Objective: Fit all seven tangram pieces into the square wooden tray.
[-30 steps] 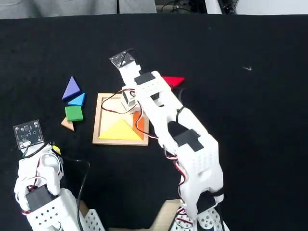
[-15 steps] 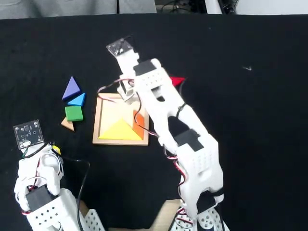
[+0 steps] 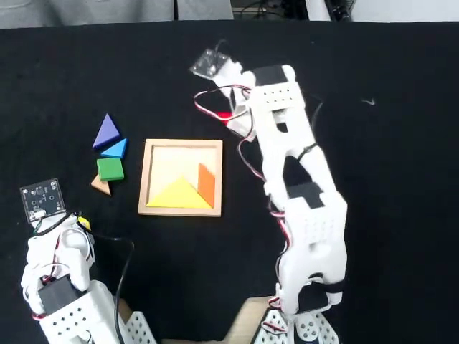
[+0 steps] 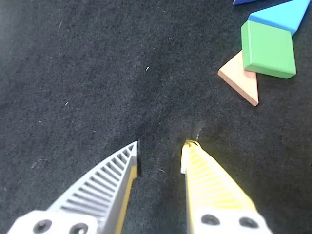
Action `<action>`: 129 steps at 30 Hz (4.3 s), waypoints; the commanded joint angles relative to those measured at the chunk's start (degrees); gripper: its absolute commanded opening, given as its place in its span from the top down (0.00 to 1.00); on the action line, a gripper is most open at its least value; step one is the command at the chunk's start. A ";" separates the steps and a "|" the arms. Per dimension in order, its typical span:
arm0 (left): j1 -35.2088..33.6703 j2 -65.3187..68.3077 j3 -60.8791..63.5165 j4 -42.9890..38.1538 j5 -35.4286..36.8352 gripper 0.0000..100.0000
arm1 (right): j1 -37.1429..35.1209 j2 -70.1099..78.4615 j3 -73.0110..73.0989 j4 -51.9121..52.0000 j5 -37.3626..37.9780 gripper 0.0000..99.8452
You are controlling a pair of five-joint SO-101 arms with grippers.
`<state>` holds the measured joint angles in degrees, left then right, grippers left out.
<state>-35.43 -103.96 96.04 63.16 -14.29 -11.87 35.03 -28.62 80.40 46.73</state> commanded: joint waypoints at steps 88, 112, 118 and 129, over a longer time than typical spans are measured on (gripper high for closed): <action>0.66 -0.44 0.48 -1.14 -0.62 0.84 | 1.49 22.02 -30.37 10.81 20.40 0.99; 0.66 -0.44 0.48 -1.14 -0.62 0.84 | 1.49 25.71 -43.91 18.90 17.58 0.99; 0.66 -0.44 0.48 -1.14 -0.62 0.84 | 1.58 25.71 -48.92 20.57 17.49 0.99; 0.66 -0.44 0.48 -1.14 -0.62 0.84 | 1.67 9.27 -48.66 20.84 -15.56 0.99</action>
<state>-35.43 -103.96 96.04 63.16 -14.29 -11.34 54.64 -77.05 99.12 44.26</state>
